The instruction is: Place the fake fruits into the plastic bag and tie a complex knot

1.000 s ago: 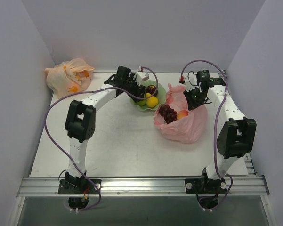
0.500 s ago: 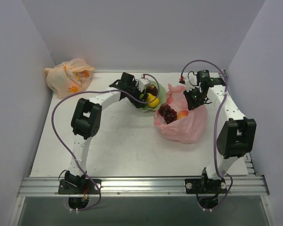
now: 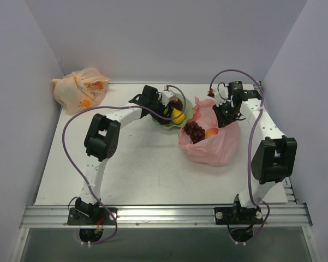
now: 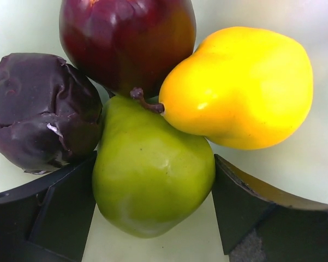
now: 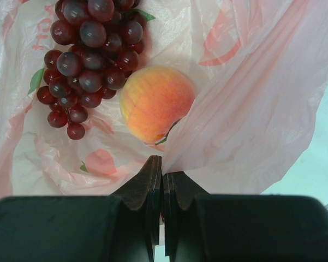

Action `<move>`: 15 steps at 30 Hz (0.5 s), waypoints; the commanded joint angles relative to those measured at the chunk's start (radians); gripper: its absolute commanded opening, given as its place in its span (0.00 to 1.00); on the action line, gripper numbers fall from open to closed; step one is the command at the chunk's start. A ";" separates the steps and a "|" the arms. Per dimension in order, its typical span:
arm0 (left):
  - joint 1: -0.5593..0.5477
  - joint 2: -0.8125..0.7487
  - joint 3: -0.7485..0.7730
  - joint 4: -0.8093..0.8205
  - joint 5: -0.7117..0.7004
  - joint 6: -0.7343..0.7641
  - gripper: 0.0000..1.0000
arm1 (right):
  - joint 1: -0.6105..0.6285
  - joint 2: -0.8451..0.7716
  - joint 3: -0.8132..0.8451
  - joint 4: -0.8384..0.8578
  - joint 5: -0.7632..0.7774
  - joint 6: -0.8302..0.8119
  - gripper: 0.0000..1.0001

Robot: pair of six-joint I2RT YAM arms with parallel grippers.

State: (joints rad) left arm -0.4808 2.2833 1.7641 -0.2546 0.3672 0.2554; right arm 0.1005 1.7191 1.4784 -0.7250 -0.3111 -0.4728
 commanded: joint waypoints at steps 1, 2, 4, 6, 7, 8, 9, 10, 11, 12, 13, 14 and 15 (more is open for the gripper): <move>-0.001 -0.086 -0.023 0.058 0.029 -0.019 0.69 | 0.010 -0.016 -0.004 -0.028 -0.002 -0.001 0.00; 0.001 -0.099 -0.025 0.058 0.036 -0.016 0.66 | 0.010 -0.016 -0.003 -0.028 -0.002 0.000 0.00; 0.002 -0.130 -0.031 0.048 0.041 -0.016 0.64 | 0.010 -0.018 -0.003 -0.028 -0.003 -0.001 0.00; 0.004 -0.148 -0.031 0.019 0.045 -0.012 0.62 | 0.011 -0.018 -0.001 -0.028 -0.002 -0.003 0.00; 0.005 -0.166 -0.029 0.006 0.045 -0.010 0.62 | 0.011 -0.016 0.000 -0.030 -0.003 -0.003 0.00; 0.007 -0.177 -0.028 -0.004 0.047 -0.004 0.61 | 0.011 -0.016 0.002 -0.028 -0.003 -0.001 0.00; 0.008 -0.203 -0.031 -0.023 0.052 -0.002 0.61 | 0.011 -0.016 0.002 -0.028 -0.002 -0.003 0.00; 0.010 -0.217 -0.031 -0.029 0.059 -0.001 0.61 | 0.010 -0.015 0.000 -0.027 -0.003 -0.004 0.00; 0.010 -0.232 -0.040 -0.032 0.067 0.002 0.61 | 0.010 -0.016 0.003 -0.028 -0.003 -0.004 0.00; 0.010 -0.260 -0.043 -0.032 0.093 0.002 0.61 | 0.010 -0.015 0.002 -0.027 -0.003 -0.004 0.00; 0.008 -0.272 -0.045 -0.031 0.111 -0.001 0.61 | 0.011 -0.013 0.002 -0.028 -0.005 -0.003 0.00; 0.007 -0.281 -0.043 -0.023 0.136 -0.019 0.61 | 0.011 -0.016 0.003 -0.027 -0.006 -0.004 0.00; 0.004 -0.292 -0.041 -0.015 0.169 -0.033 0.61 | 0.010 -0.018 0.002 -0.027 -0.005 -0.001 0.00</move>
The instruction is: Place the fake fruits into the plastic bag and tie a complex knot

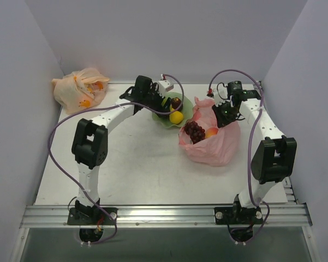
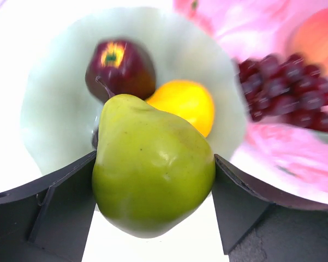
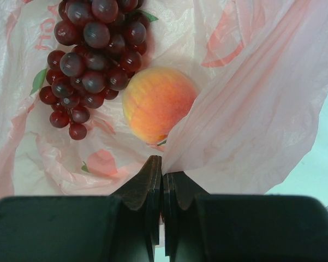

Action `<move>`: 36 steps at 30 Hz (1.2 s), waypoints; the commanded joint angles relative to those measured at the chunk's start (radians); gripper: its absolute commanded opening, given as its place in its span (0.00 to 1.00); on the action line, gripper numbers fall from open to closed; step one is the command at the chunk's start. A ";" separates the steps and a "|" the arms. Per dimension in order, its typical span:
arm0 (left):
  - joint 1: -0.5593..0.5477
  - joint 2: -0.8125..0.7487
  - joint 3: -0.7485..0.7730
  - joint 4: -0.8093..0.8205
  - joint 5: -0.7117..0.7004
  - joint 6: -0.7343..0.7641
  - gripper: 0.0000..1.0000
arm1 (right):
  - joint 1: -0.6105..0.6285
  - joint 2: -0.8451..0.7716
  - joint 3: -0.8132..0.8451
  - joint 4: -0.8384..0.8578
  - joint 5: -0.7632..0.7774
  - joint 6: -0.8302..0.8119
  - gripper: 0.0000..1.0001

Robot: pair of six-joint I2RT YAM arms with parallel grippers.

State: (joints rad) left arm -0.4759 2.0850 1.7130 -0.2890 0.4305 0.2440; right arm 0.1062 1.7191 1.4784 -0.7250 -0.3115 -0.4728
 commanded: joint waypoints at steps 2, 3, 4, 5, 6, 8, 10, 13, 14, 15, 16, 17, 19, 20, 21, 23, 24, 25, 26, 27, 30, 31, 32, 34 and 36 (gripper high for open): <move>-0.016 -0.097 0.019 0.056 0.135 -0.079 0.61 | 0.004 -0.019 0.000 -0.027 -0.008 0.000 0.00; -0.026 -0.092 0.028 0.076 0.148 -0.103 0.61 | 0.004 -0.019 0.000 -0.027 -0.009 0.003 0.00; -0.035 -0.088 0.030 0.099 0.169 -0.129 0.61 | 0.003 -0.021 0.000 -0.028 -0.012 0.013 0.00; -0.058 -0.082 0.033 0.125 0.175 -0.182 0.62 | 0.001 -0.023 0.002 -0.027 -0.015 0.019 0.00; -0.072 -0.065 0.042 0.178 0.178 -0.208 0.62 | -0.005 -0.021 0.002 -0.027 -0.024 0.026 0.00; -0.102 -0.045 0.054 0.232 0.172 -0.289 0.63 | -0.013 -0.019 0.008 -0.027 -0.040 0.051 0.00; -0.150 -0.011 0.074 0.333 0.159 -0.336 0.64 | -0.026 -0.019 0.014 -0.028 -0.067 0.068 0.00; -0.204 0.055 0.105 0.438 0.134 -0.420 0.65 | -0.040 -0.018 0.020 -0.025 -0.092 0.094 0.00; -0.216 0.075 0.131 0.450 0.119 -0.446 0.65 | -0.043 -0.015 0.022 -0.025 -0.095 0.097 0.00; -0.227 0.096 0.143 0.476 0.113 -0.457 0.65 | -0.045 -0.015 0.022 -0.024 -0.097 0.102 0.00; -0.246 0.133 0.155 0.490 0.106 -0.465 0.65 | -0.046 -0.013 0.023 -0.024 -0.101 0.105 0.00; -0.256 0.153 0.169 0.516 0.097 -0.483 0.65 | -0.046 -0.013 0.020 -0.024 -0.101 0.106 0.00; -0.279 0.213 0.191 0.530 0.082 -0.505 0.67 | -0.049 -0.015 0.017 -0.021 -0.101 0.108 0.00; -0.285 0.234 0.209 0.530 0.080 -0.517 0.69 | -0.048 -0.018 0.019 -0.017 -0.101 0.108 0.00; -0.291 0.254 0.235 0.527 0.068 -0.523 0.72 | -0.049 -0.018 0.016 -0.017 -0.101 0.109 0.00; -0.312 0.299 0.257 0.524 0.056 -0.526 0.86 | -0.049 -0.018 0.014 -0.016 -0.100 0.106 0.00; -0.316 0.308 0.273 0.524 0.053 -0.528 0.89 | -0.049 -0.016 0.013 -0.016 -0.098 0.103 0.00; -0.316 0.313 0.273 0.525 0.053 -0.531 0.92 | -0.048 -0.018 0.014 -0.016 -0.095 0.100 0.00; -0.314 0.310 0.272 0.525 0.048 -0.534 0.98 | -0.049 -0.018 0.011 -0.016 -0.092 0.097 0.00; -0.311 0.291 0.257 0.522 0.044 -0.534 0.97 | -0.048 -0.016 0.011 -0.016 -0.087 0.094 0.00; -0.287 0.241 0.212 0.511 0.053 -0.506 0.97 | -0.048 -0.013 0.007 -0.016 -0.080 0.083 0.00; -0.277 0.195 0.173 0.504 0.053 -0.500 0.97 | -0.048 -0.010 0.008 -0.017 -0.078 0.082 0.00; -0.267 0.167 0.153 0.489 0.066 -0.491 0.97 | -0.048 -0.012 0.008 -0.014 -0.078 0.077 0.00; -0.231 0.080 0.065 0.485 0.082 -0.486 0.97 | -0.045 -0.007 0.011 -0.013 -0.078 0.077 0.00; -0.201 -0.018 0.002 0.472 0.105 -0.460 0.97 | -0.037 0.003 0.013 -0.005 -0.075 0.072 0.00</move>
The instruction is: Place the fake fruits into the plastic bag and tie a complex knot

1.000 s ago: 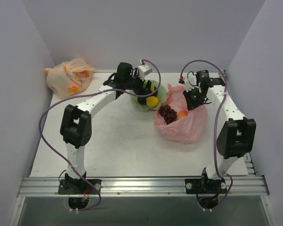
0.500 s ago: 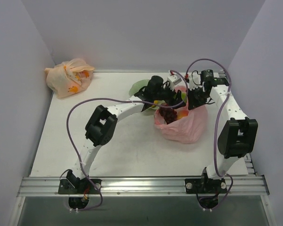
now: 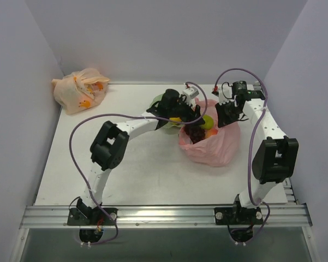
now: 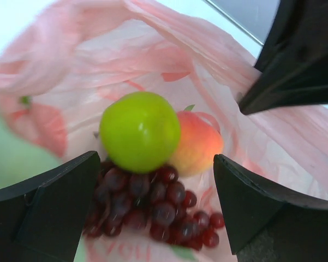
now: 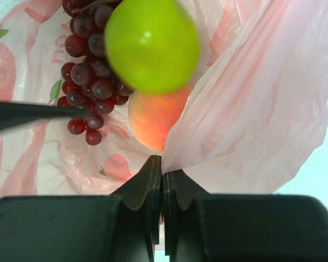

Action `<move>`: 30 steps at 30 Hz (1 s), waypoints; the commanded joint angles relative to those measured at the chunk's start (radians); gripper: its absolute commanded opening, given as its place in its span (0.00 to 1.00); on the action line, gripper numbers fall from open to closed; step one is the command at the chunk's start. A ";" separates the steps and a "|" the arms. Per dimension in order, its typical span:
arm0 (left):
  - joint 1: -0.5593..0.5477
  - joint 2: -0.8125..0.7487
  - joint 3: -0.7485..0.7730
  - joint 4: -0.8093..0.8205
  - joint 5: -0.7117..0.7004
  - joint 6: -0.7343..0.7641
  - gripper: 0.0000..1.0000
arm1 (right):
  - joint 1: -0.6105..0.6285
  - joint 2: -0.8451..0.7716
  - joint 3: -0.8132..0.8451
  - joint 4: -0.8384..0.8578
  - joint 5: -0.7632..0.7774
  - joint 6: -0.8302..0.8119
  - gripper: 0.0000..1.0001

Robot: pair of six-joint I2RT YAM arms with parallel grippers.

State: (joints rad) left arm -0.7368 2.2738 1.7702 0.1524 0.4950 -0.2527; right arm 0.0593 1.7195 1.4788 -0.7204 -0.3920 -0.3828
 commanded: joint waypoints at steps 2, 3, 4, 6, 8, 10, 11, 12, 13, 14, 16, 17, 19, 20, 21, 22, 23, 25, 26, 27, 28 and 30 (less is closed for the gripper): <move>0.077 -0.270 -0.145 0.007 0.034 0.081 0.97 | 0.020 0.012 0.021 -0.005 0.013 -0.022 0.00; 0.086 -0.324 -0.169 -0.002 0.025 0.090 0.97 | 0.027 0.018 0.024 -0.004 0.015 -0.027 0.00; 0.112 -0.344 -0.190 -0.010 0.022 0.095 0.97 | 0.033 0.023 0.028 -0.002 0.016 -0.028 0.00; 0.138 -0.393 -0.242 -0.036 -0.002 0.099 0.97 | 0.045 0.038 0.040 0.002 0.021 -0.031 0.00; 0.177 -0.411 -0.265 -0.051 -0.004 0.108 0.97 | 0.053 0.046 0.049 0.003 0.022 -0.033 0.00; 0.203 -0.430 -0.288 -0.062 -0.042 0.121 0.97 | 0.057 0.055 0.060 0.003 0.022 -0.036 0.00; 0.212 -0.433 -0.296 -0.062 -0.056 0.118 0.97 | 0.057 0.057 0.063 0.004 0.024 -0.037 0.00; 0.220 -0.428 -0.305 -0.063 -0.074 0.112 0.97 | 0.063 0.057 0.067 0.004 0.024 -0.039 0.00; 0.226 -0.425 -0.307 -0.068 -0.097 0.109 0.97 | 0.065 0.060 0.069 0.006 0.025 -0.042 0.00; 0.235 -0.418 -0.305 -0.077 -0.107 0.098 0.97 | 0.069 0.060 0.072 0.004 0.025 -0.042 0.00; 0.243 -0.393 -0.301 -0.085 -0.139 0.081 0.97 | 0.080 0.063 0.072 0.004 0.033 -0.047 0.00; 0.250 -0.384 -0.299 -0.088 -0.147 0.072 0.97 | 0.085 0.054 0.071 0.004 0.036 -0.050 0.00; 0.257 -0.353 -0.285 -0.088 -0.159 0.047 0.95 | 0.091 0.045 0.061 0.004 0.042 -0.054 0.00; 0.258 -0.341 -0.278 -0.091 -0.171 0.040 0.95 | 0.093 0.037 0.058 0.004 0.047 -0.057 0.00; 0.258 -0.317 -0.269 -0.090 -0.165 0.032 0.93 | 0.096 0.032 0.054 0.004 0.051 -0.059 0.00; 0.260 -0.304 -0.249 -0.088 -0.162 0.021 0.93 | 0.096 0.031 0.046 0.004 0.054 -0.059 0.00; 0.258 -0.290 -0.238 -0.088 -0.161 0.012 0.92 | 0.096 0.023 0.044 0.004 0.058 -0.060 0.00; 0.260 -0.249 -0.219 -0.089 -0.153 -0.022 0.91 | 0.094 0.015 0.038 0.004 0.064 -0.062 0.00; 0.258 -0.235 -0.197 -0.094 -0.150 -0.031 0.90 | 0.096 0.012 0.034 0.003 0.065 -0.062 0.00; 0.258 -0.209 -0.189 -0.096 -0.142 -0.037 0.88 | 0.096 0.012 0.029 0.004 0.068 -0.064 0.00; 0.258 -0.198 -0.180 -0.096 -0.136 -0.052 0.88 | 0.096 0.008 0.026 0.004 0.071 -0.064 0.00; 0.257 -0.172 -0.167 -0.088 -0.121 -0.069 0.87 | 0.096 0.005 0.021 0.004 0.071 -0.067 0.00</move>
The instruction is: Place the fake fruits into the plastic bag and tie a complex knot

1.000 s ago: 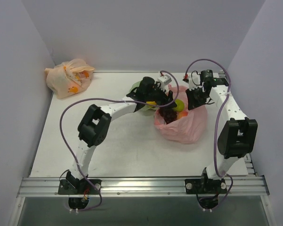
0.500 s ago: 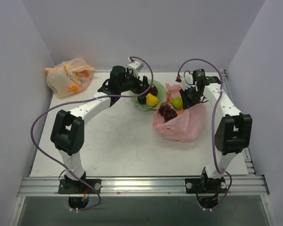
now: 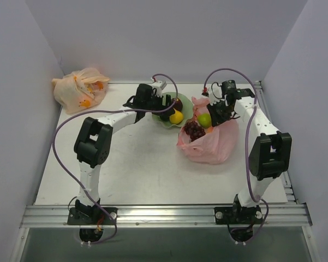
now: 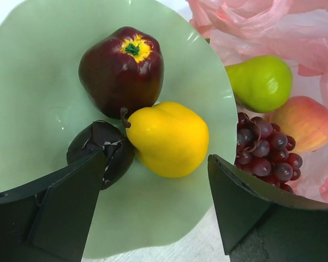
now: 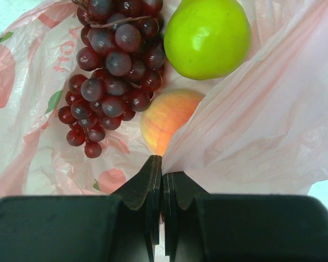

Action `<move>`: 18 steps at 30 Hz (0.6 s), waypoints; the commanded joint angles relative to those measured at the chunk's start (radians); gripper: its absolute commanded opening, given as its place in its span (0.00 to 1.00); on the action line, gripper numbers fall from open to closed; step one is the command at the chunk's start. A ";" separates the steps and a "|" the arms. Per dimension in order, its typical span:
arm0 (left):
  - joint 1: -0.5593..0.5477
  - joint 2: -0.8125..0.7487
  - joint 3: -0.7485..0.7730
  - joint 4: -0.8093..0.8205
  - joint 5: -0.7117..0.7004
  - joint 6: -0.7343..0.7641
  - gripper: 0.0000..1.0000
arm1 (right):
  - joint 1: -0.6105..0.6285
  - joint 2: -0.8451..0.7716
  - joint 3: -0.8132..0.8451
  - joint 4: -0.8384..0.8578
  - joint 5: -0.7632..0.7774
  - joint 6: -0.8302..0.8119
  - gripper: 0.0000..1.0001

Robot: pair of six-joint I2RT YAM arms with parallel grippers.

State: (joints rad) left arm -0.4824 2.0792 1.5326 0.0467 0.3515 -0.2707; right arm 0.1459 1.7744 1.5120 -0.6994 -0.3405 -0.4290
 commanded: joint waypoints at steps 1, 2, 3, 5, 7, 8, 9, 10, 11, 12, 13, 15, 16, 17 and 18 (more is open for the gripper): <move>0.002 0.028 0.073 0.022 0.026 -0.067 0.86 | 0.009 -0.049 -0.013 -0.017 0.023 -0.022 0.00; 0.001 0.036 0.077 0.031 0.032 -0.074 0.86 | 0.007 -0.049 -0.015 -0.017 0.024 -0.022 0.00; 0.001 0.045 0.083 0.035 0.038 -0.081 0.86 | 0.007 -0.047 -0.016 -0.017 0.024 -0.024 0.00; -0.004 0.051 0.083 0.057 0.061 -0.097 0.84 | 0.007 -0.047 -0.016 -0.015 0.024 -0.024 0.00; -0.007 0.053 0.081 0.077 0.070 -0.105 0.84 | 0.007 -0.046 -0.016 -0.015 0.021 -0.022 0.00; -0.008 0.055 0.083 0.084 0.075 -0.108 0.82 | 0.007 -0.041 -0.016 -0.015 0.023 -0.021 0.00; -0.010 0.059 0.081 0.090 0.079 -0.113 0.82 | 0.007 -0.043 -0.015 -0.017 0.020 -0.020 0.00; -0.010 0.061 0.081 0.096 0.087 -0.125 0.81 | 0.007 -0.043 -0.016 -0.015 0.021 -0.020 0.00; -0.010 0.064 0.081 0.114 0.101 -0.130 0.79 | 0.006 -0.041 -0.013 -0.017 0.021 -0.020 0.00; -0.013 0.068 0.083 0.117 0.106 -0.133 0.79 | 0.007 -0.041 -0.015 -0.015 0.021 -0.020 0.00; -0.015 0.071 0.086 0.123 0.109 -0.137 0.78 | 0.007 -0.040 -0.015 -0.015 0.023 -0.020 0.00; -0.019 0.085 0.093 0.127 0.122 -0.143 0.74 | 0.007 -0.038 -0.013 -0.015 0.024 -0.020 0.00; -0.021 0.090 0.103 0.125 0.126 -0.147 0.73 | 0.007 -0.038 -0.016 -0.017 0.024 -0.020 0.00; -0.024 0.093 0.104 0.127 0.130 -0.147 0.72 | 0.006 -0.038 -0.015 -0.015 0.024 -0.020 0.00; -0.028 0.099 0.106 0.130 0.135 -0.145 0.70 | 0.007 -0.039 -0.016 -0.015 0.024 -0.019 0.00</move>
State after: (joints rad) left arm -0.4992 2.1590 1.5867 0.1143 0.4438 -0.3988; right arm 0.1459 1.7744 1.5032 -0.6991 -0.3283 -0.4397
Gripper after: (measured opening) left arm 0.718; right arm 0.031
